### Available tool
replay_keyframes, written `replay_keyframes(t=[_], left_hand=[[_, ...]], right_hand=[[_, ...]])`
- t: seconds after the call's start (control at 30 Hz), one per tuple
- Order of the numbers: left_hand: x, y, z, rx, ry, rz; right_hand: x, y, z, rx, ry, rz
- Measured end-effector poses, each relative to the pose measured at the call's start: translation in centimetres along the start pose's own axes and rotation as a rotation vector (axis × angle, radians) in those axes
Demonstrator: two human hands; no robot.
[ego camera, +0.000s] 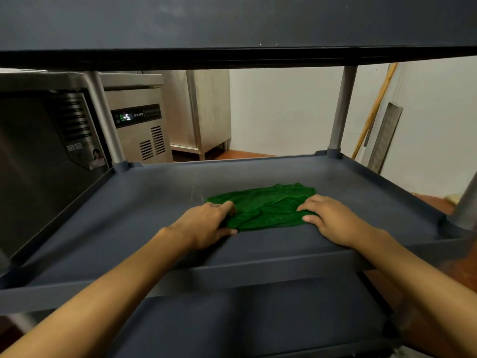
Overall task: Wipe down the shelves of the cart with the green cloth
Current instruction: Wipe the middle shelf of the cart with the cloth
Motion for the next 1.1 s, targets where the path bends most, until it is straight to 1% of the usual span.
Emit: replay_keyframes(t=[0.07,0.17,0.33,0.47,0.67,0.8,0.97,1.1], left_hand=[[0.0,0.3,0.0,0.014,0.030,-0.034],[0.0,0.5,-0.5,0.041,0.079,-0.012],[0.6,-1.0,-0.3,0.036,0.039,0.043],[1.0,-2.5,-0.8,0.001,0.037,0.053],[1.1,-6.0,-0.8,-0.086,-0.008,0.044],[1.4,-7.7,-0.6,-0.114,-0.015,0.026],[1.6,-9.7,0.1,-0.124,0.005,0.008],[1.5,-11.3,2.0,-0.128,-0.037,0.011]], right_hand=[[0.2,0.3,0.2,-0.021,-0.048,-0.032],[0.4,0.7,0.5,-0.035,-0.127,-0.012],[1.0,-0.4,1.1,-0.006,-0.124,0.025],[1.4,-1.6,1.8,0.041,-0.145,0.026],[2.2,-3.8,3.3,0.097,-0.116,0.067],[2.5,-4.6,4.3,0.119,-0.083,0.110],[2.4,-5.0,5.6,0.142,0.001,0.145],[2.2,-4.9,7.3,0.169,0.114,0.143]])
Point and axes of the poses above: each hand's wrist, its own y-axis towards the middle knuckle, its own x-axis out of the back of the hand, z = x × y, the point moved 7 cm from there along y, towards the middle knuckle, and after that the axes turned 6 degrees about x, right-handed, at the moved point
